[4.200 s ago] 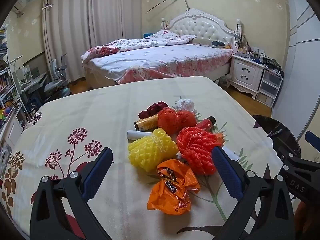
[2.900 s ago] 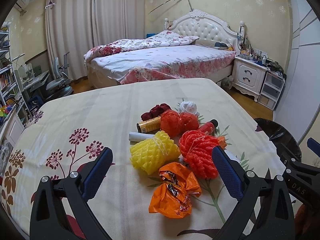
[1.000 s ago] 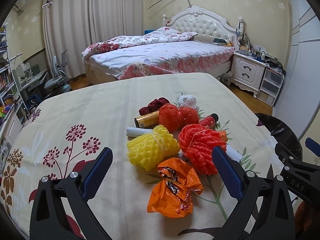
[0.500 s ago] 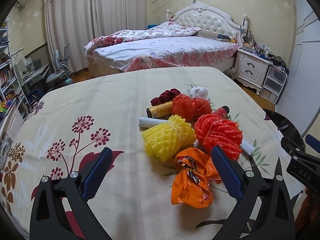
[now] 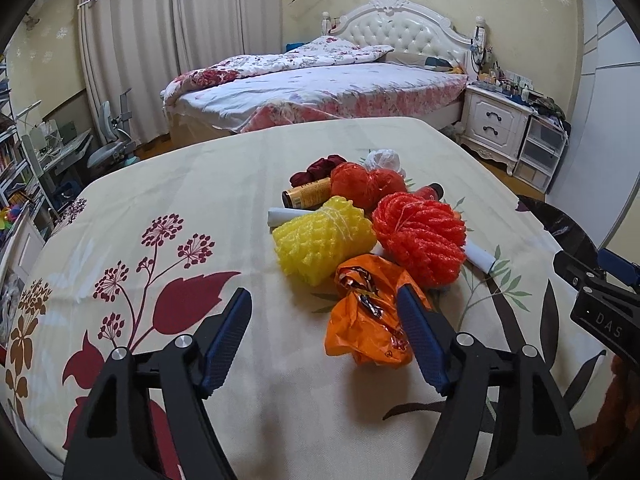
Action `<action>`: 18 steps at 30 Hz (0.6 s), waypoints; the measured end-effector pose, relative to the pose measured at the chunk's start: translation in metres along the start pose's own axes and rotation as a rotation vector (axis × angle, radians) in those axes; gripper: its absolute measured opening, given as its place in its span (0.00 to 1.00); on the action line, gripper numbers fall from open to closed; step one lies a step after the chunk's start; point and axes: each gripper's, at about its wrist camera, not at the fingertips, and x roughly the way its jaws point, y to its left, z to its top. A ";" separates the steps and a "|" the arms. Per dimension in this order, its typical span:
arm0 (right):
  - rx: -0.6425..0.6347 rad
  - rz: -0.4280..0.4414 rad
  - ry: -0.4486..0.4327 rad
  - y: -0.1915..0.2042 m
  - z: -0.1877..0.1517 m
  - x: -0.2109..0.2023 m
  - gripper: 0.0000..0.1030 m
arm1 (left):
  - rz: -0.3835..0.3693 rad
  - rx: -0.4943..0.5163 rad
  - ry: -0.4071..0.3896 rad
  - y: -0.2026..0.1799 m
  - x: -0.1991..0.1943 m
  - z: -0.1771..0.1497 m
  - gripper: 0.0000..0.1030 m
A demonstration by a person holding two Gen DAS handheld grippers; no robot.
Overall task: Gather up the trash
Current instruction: 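Close the left gripper on the orange snack wrapper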
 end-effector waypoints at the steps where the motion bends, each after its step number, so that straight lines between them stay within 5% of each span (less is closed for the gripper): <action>1: 0.003 0.002 0.000 -0.001 -0.001 -0.001 0.74 | -0.003 0.003 0.001 -0.002 -0.001 -0.001 0.71; 14: 0.037 0.025 -0.001 -0.015 -0.008 -0.005 0.74 | -0.012 0.046 0.013 -0.024 0.008 -0.001 0.71; 18: 0.036 0.036 0.008 -0.014 -0.010 -0.003 0.74 | -0.029 0.057 0.025 -0.026 0.013 -0.002 0.56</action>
